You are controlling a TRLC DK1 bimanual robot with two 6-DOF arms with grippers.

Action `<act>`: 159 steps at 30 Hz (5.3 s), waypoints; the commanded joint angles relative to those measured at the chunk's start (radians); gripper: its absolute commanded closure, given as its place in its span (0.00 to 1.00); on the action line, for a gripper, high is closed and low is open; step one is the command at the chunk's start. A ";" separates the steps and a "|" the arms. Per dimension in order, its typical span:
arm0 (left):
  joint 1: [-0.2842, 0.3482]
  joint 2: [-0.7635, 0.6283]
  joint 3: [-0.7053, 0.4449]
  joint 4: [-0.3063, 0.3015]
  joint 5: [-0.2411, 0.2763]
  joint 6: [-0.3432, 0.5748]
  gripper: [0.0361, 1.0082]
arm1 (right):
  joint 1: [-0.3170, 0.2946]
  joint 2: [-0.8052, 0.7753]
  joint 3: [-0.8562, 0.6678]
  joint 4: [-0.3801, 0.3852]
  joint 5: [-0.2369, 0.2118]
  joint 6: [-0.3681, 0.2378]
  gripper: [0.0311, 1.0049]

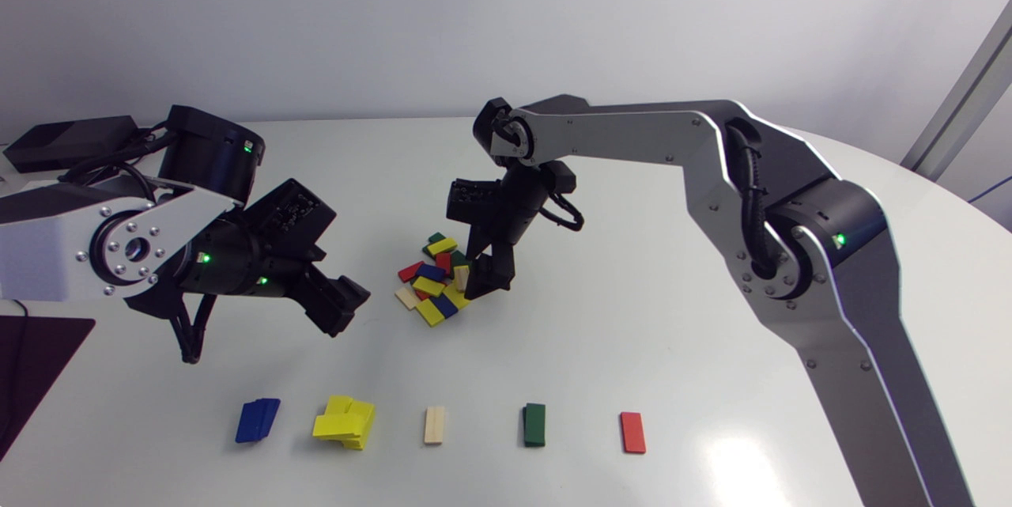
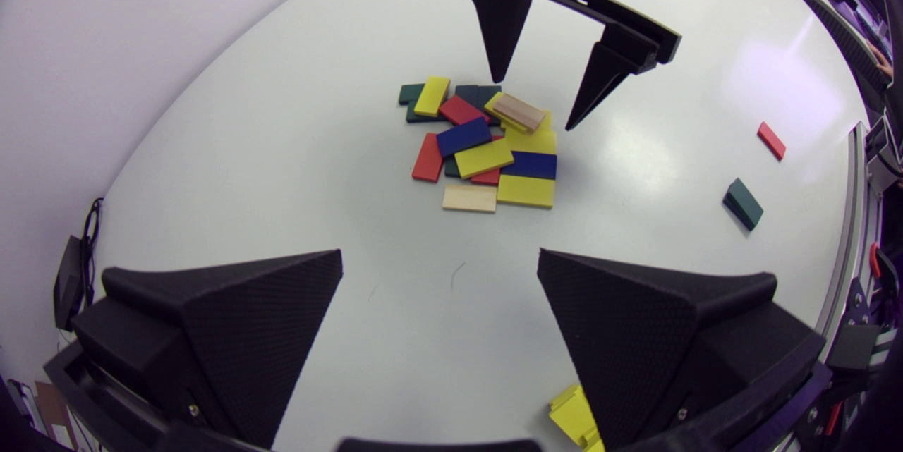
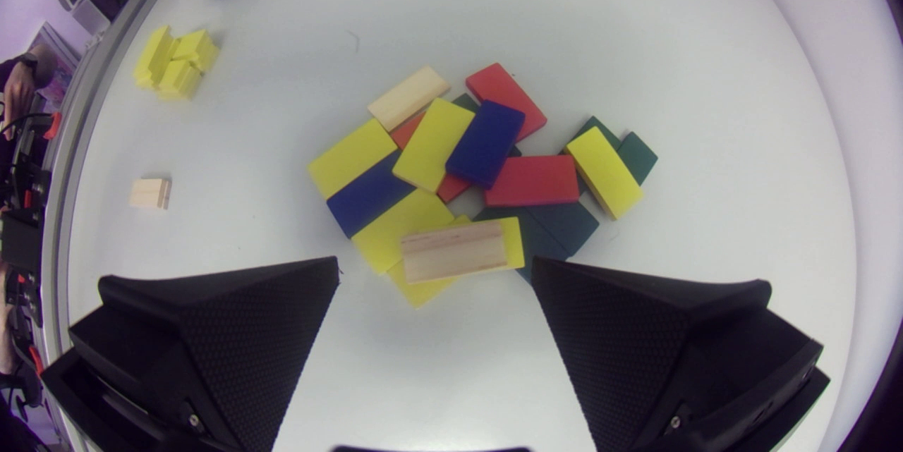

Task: Take domino bricks one by one from the mixed stack on the table and place each onto the existing stack of the same color.

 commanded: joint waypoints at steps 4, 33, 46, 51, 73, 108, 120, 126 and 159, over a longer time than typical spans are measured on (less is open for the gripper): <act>0.008 0.039 -0.020 0.026 0.011 0.030 0.02 | 0.006 0.041 0.049 -0.024 0.020 -0.035 0.05; 0.029 0.048 -0.026 0.039 0.021 0.050 0.02 | 0.058 0.073 0.072 -0.015 0.126 -0.001 0.18; 0.029 0.050 -0.028 0.039 0.023 0.050 0.02 | 0.067 0.078 0.072 -0.021 0.143 0.010 0.38; 0.029 0.050 -0.029 0.039 0.023 0.050 0.02 | 0.069 0.076 0.062 -0.021 0.145 0.011 0.58; 0.024 0.057 -0.025 0.046 0.023 0.048 0.02 | 0.055 -0.016 0.036 -0.015 0.154 0.018 0.76; 0.000 0.017 -0.046 0.046 0.023 0.039 0.02 | 0.089 -0.024 -0.086 0.057 0.174 0.041 0.17; -0.003 0.022 -0.048 0.046 0.023 0.033 0.02 | 0.086 -0.028 -0.105 0.060 0.174 0.036 0.17; -0.003 0.028 -0.049 0.046 0.023 0.033 0.02 | 0.084 -0.022 -0.091 0.060 0.175 0.037 0.18; 0.001 0.031 -0.048 0.048 0.023 0.038 0.02 | 0.087 -0.027 -0.065 0.049 0.189 0.044 0.75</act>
